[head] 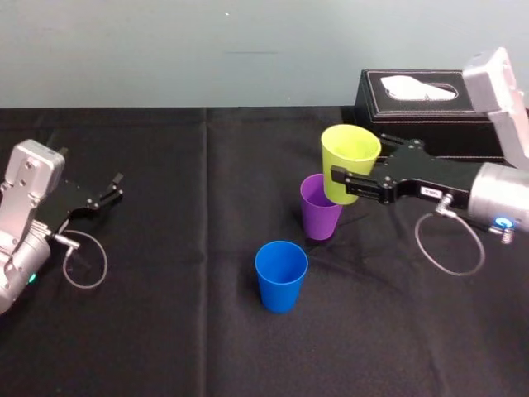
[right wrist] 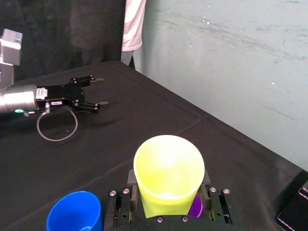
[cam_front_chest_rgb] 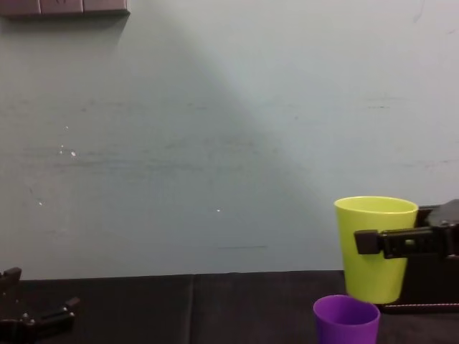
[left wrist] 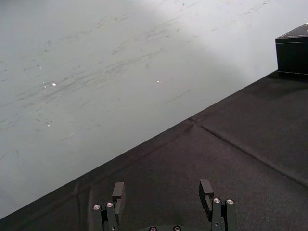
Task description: Stack the three plastic cups sequentially using one hand.
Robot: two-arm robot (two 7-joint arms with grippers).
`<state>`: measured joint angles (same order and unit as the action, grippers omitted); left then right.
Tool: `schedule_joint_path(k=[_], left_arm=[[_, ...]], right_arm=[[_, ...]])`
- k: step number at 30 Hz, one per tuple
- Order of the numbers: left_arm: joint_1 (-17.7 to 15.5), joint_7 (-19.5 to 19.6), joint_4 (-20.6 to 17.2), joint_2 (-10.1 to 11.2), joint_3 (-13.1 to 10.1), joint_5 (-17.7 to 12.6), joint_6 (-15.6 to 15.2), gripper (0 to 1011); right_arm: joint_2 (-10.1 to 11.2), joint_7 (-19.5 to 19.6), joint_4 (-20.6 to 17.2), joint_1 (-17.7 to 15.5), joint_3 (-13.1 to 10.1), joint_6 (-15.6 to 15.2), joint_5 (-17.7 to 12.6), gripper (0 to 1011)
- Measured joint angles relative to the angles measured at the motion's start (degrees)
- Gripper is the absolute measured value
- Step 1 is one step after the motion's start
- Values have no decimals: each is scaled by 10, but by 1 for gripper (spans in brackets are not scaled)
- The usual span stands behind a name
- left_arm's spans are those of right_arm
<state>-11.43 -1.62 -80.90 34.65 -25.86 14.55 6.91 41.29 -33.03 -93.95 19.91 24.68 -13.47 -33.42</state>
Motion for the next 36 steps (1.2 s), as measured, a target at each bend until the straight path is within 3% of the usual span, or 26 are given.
schedule_joint_path(k=[16, 36], left_arm=[[0, 0, 0, 0, 0, 0, 0, 1011], [0, 0, 0, 0, 0, 0, 0, 1011]], right_arm=[[-51, -5, 78, 58, 45, 7, 28, 733], [-72, 0, 105, 62, 55, 10, 42, 733]])
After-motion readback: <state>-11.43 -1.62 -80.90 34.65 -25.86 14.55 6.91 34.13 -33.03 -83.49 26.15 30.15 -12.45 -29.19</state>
